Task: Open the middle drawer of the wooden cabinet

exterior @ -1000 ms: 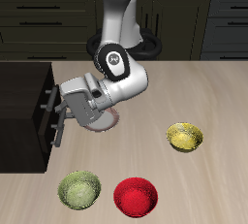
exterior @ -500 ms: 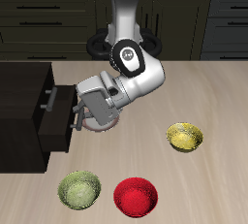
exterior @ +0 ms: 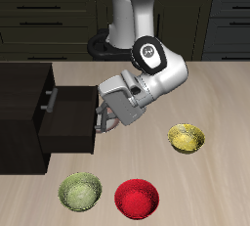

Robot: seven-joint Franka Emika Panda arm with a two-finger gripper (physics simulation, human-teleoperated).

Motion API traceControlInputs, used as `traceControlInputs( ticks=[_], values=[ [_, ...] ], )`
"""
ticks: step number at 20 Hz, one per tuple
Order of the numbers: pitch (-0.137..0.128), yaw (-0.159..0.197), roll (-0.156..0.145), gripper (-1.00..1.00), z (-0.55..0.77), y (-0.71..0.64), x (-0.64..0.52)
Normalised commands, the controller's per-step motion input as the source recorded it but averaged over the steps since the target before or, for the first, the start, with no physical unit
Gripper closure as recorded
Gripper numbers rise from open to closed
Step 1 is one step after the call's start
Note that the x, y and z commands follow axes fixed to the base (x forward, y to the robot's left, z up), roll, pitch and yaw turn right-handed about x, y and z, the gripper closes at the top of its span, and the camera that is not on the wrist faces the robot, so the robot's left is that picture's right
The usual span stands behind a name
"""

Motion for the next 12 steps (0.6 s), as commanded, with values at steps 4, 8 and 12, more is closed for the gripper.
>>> traceControlInputs(
  ticks=[4, 8, 12],
  values=[
    [0.033, -0.035, 0.121, 1.00, 0.01, 0.94, 0.04],
    [0.047, -0.015, 0.098, 1.00, -0.14, 0.65, 0.06],
    [0.059, -0.024, 0.025, 1.00, -0.10, 0.27, 0.05]
  ],
)
